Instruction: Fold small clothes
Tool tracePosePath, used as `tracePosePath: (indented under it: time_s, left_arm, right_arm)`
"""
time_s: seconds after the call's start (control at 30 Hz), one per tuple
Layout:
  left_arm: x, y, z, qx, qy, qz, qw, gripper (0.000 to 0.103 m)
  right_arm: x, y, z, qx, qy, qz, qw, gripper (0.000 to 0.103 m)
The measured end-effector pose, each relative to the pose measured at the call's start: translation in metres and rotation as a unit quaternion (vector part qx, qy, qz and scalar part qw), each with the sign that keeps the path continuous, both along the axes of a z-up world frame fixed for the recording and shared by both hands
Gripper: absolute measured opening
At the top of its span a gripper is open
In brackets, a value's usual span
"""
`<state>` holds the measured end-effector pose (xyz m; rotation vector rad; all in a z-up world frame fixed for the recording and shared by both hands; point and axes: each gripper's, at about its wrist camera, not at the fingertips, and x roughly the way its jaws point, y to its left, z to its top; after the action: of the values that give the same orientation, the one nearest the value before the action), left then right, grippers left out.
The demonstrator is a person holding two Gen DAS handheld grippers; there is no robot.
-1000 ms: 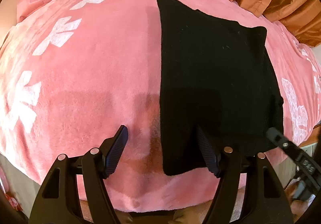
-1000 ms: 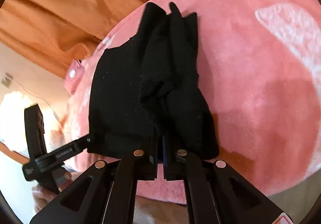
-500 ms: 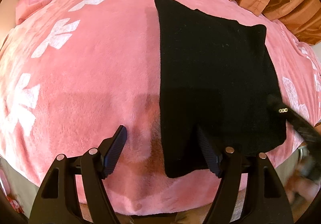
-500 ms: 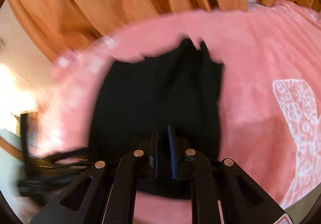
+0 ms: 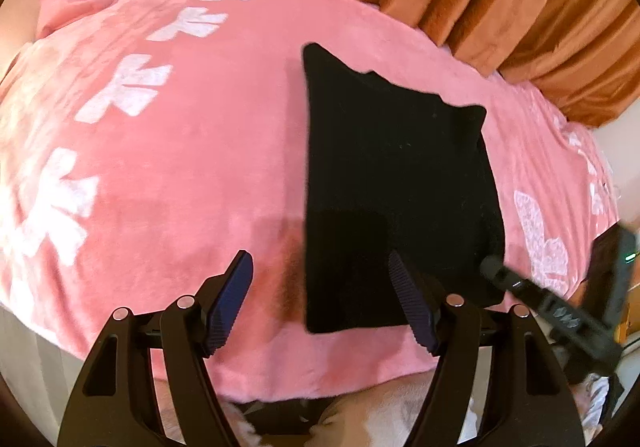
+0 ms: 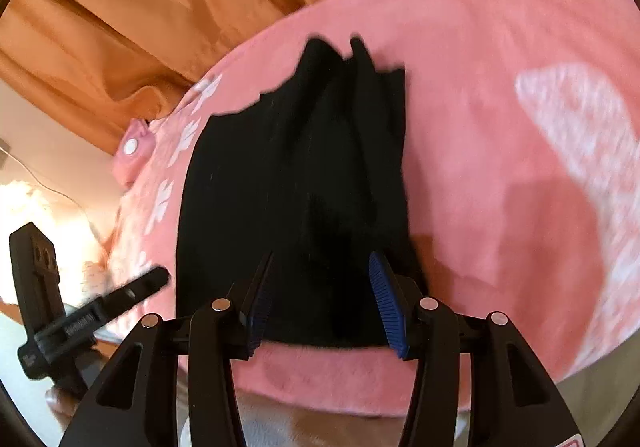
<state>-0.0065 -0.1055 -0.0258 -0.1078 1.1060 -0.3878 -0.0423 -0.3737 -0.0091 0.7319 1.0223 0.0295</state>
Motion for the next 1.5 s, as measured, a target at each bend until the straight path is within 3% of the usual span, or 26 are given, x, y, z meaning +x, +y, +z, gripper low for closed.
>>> tracePosePath:
  time_s: [0.1,0.13,0.17,0.23,0.37,0.43,0.5,0.57,0.6,0.63,0.7,0.83,0.9,0.93,0.97,1.1,1.13,1.17,1.23,1.3,1.37,1.43,1.47,1.5]
  left_arm:
    - [-0.003,0.019,0.002,-0.003,-0.001,0.015,0.9999,0.068]
    - [-0.004,0.024,0.002,-0.003,0.002,0.022,0.9998,0.068]
    - [-0.004,0.029,0.002,-0.005,0.005,0.027,0.9996,0.068]
    - [-0.006,0.039,0.002,-0.015,0.012,0.038,0.9991,0.068]
    - [-0.012,0.049,0.008,-0.022,0.007,0.042,0.9989,0.068]
    - [-0.013,0.05,0.011,-0.023,0.004,0.035,0.9991,0.068]
    - [-0.013,0.048,0.01,-0.026,0.005,0.03,0.9992,0.068]
    - [-0.012,0.046,0.007,-0.027,0.008,0.026,0.9993,0.068]
    - [-0.013,0.044,0.005,-0.029,0.012,0.024,0.9992,0.068]
    - [-0.013,0.041,0.003,-0.03,0.016,0.02,0.9992,0.068]
    - [-0.014,0.036,0.002,-0.028,0.017,0.014,0.9994,0.068]
    - [-0.012,0.025,0.001,-0.024,0.016,0.003,0.9996,0.068]
    - [-0.011,0.02,0.001,-0.022,0.015,0.001,0.9996,0.068]
    - [-0.01,0.016,0.002,-0.023,0.014,-0.001,0.9996,0.068]
    - [-0.008,0.012,0.003,-0.022,0.012,-0.003,0.9997,0.068]
    - [-0.004,-0.005,0.006,-0.014,0.002,-0.015,0.9998,0.068]
    - [-0.002,-0.009,0.005,-0.009,0.001,-0.018,0.9998,0.068]
    - [0.0,-0.011,0.004,-0.006,0.001,-0.018,0.9998,0.069]
    - [0.002,-0.014,0.002,0.001,0.001,-0.019,0.9998,0.068]
    - [0.004,-0.017,-0.001,0.008,0.0,-0.018,0.9998,0.068]
    - [0.007,-0.019,-0.006,0.016,0.004,-0.016,0.9997,0.068]
    - [0.008,-0.022,-0.013,0.021,0.013,-0.013,0.9996,0.068]
    - [0.008,-0.024,-0.016,0.022,0.017,-0.013,0.9995,0.068]
    - [0.007,-0.026,-0.017,0.025,0.019,-0.015,0.9994,0.068]
  right_arm:
    - [0.002,0.005,-0.001,-0.008,-0.003,0.005,1.0,0.043]
    - [0.005,0.007,0.001,-0.008,-0.003,0.01,1.0,0.028]
    - [0.008,0.009,0.004,0.0,-0.006,0.014,1.0,0.006]
    - [0.015,0.016,0.025,0.011,-0.032,0.02,0.999,0.007]
    - [0.013,0.037,0.1,0.011,-0.137,0.046,0.99,0.006]
    - [0.006,0.038,0.115,0.006,-0.157,0.047,0.986,0.005]
    - [0.004,0.034,0.094,-0.028,-0.122,0.038,0.991,0.005]
    - [0.005,0.024,0.046,-0.049,-0.045,0.024,0.997,0.005]
    - [0.005,0.018,0.014,-0.042,0.009,0.019,0.999,0.005]
    - [0.002,0.014,-0.003,-0.027,0.029,0.013,0.999,0.005]
    - [-0.008,0.012,0.0,-0.006,0.016,-0.001,1.0,0.009]
    - [-0.004,0.013,0.035,-0.057,-0.011,0.001,0.998,0.018]
    - [0.007,0.009,0.052,-0.07,-0.036,-0.002,0.997,0.032]
    - [0.013,0.007,0.057,-0.078,-0.043,-0.004,0.996,0.048]
    - [0.021,0.005,0.058,-0.084,-0.048,-0.003,0.995,0.056]
    - [0.066,0.002,0.024,-0.099,-0.009,0.018,0.995,0.061]
    - [0.074,0.005,0.015,-0.104,0.002,0.026,0.994,0.054]
    - [0.074,0.005,0.015,-0.104,0.002,0.032,0.994,0.031]
    - [0.071,0.006,0.034,-0.066,-0.039,0.039,0.996,0.008]
    - [0.06,0.005,0.066,-0.065,-0.095,0.031,0.993,0.008]
    - [0.054,-0.003,0.068,-0.07,-0.106,0.022,0.992,0.008]
    - [0.06,-0.009,0.032,-0.077,-0.051,0.022,0.996,0.008]
    - [0.064,-0.01,0.0,-0.076,0.001,0.03,0.997,0.009]
    - [0.058,-0.014,-0.004,-0.058,-0.021,0.019,0.998,0.006]
